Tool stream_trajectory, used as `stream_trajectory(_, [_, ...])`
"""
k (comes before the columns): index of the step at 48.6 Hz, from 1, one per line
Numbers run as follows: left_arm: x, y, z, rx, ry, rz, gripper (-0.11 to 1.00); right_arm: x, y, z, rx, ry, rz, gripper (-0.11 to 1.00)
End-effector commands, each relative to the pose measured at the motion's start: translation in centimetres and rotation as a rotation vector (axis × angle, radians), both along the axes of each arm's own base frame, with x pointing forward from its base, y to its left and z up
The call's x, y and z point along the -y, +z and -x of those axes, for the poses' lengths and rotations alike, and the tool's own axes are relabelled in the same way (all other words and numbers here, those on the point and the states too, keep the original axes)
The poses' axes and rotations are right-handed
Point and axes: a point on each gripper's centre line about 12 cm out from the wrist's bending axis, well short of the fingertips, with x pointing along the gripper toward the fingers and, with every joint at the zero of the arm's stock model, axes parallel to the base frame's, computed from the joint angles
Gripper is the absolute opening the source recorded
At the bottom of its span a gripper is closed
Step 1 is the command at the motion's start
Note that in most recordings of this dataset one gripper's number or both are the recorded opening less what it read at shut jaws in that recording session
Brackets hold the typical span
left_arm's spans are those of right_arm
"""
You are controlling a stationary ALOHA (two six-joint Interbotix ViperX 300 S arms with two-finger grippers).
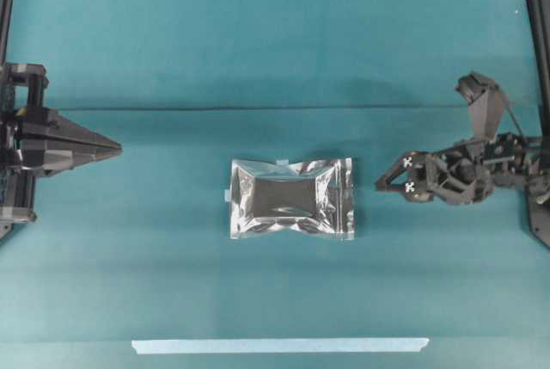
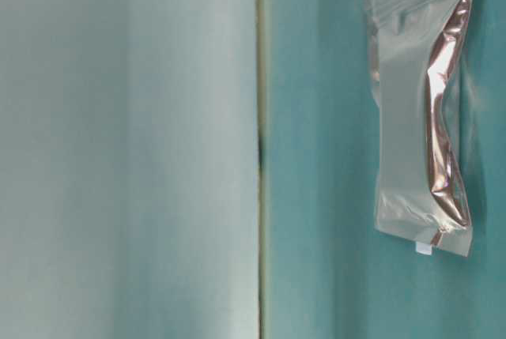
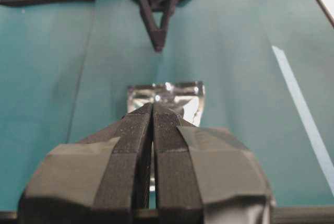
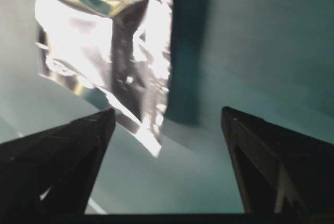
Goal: Hand over the silver zip bag and make it stand upright.
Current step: 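Move the right gripper open toward the right edge of the silver bag, then close the right gripper on the bag's right edge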
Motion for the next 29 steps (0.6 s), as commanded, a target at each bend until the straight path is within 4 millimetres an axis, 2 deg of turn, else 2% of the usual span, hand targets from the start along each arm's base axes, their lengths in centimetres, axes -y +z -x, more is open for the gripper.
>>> stream_trajectory(1, [-0.1,0.7,-0.2,0.018,0.003,-0.003,-0.01,-0.3,-0.6,-0.7,0.025,-0.018,-0.002,0.91])
stream_trajectory(13, [-0.1,0.6,-0.3,0.012,0.003,-0.003,-0.01,-0.6,-2.7,-3.4,0.021,-0.039,0.011,0.91])
stream_trajectory(29, [-0.1,0.4,-0.2,0.008,0.003,-0.003,-0.01,-0.6,-3.3,-5.4,0.024,-0.044,0.015,0.91])
